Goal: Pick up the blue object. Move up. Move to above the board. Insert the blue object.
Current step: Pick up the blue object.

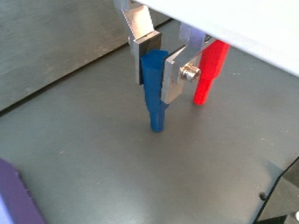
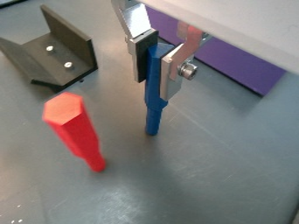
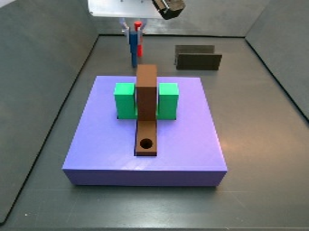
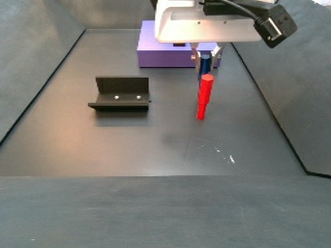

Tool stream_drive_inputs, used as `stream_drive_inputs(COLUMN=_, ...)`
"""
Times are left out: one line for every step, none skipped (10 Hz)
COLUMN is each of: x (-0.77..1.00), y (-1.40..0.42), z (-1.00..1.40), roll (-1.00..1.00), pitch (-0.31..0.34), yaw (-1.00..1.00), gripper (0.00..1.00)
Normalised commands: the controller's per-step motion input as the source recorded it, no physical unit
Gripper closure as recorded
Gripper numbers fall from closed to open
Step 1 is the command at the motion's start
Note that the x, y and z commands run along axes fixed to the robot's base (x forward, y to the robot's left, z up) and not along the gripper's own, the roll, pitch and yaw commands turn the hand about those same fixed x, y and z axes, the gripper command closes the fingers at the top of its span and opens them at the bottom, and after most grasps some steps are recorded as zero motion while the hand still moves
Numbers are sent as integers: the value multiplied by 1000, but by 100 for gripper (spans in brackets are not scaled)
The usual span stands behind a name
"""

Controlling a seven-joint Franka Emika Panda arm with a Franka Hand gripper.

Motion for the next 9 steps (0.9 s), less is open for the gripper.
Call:
stream_drive_inputs(x=0, y=0, z=0, roll=0, pitch=0, yaw=0, gripper=100)
stream_drive_inputs(x=0, y=0, z=0, roll=0, pitch=0, yaw=0, gripper=100)
stream_drive_inputs(x=0, y=0, z=0, roll=0, pitch=0, yaw=0, gripper=100)
stream_drive_inputs(x=0, y=0, z=0, roll=0, pitch=0, yaw=0, gripper=100)
stream_drive_inputs(x=0, y=0, z=0, roll=0, pitch=0, yaw=0, gripper=100)
stream_drive_inputs(x=0, y=0, z=0, roll=0, pitch=0, yaw=0, gripper=100)
stream_drive_inputs(x=0, y=0, z=0, roll=0, pitch=0, yaw=0, gripper=100)
stream_drive_inputs(x=0, y=0, z=0, roll=0, pitch=0, yaw=0, gripper=100)
stream_drive_inputs(x=0, y=0, z=0, roll=0, pitch=0, yaw=0, gripper=100)
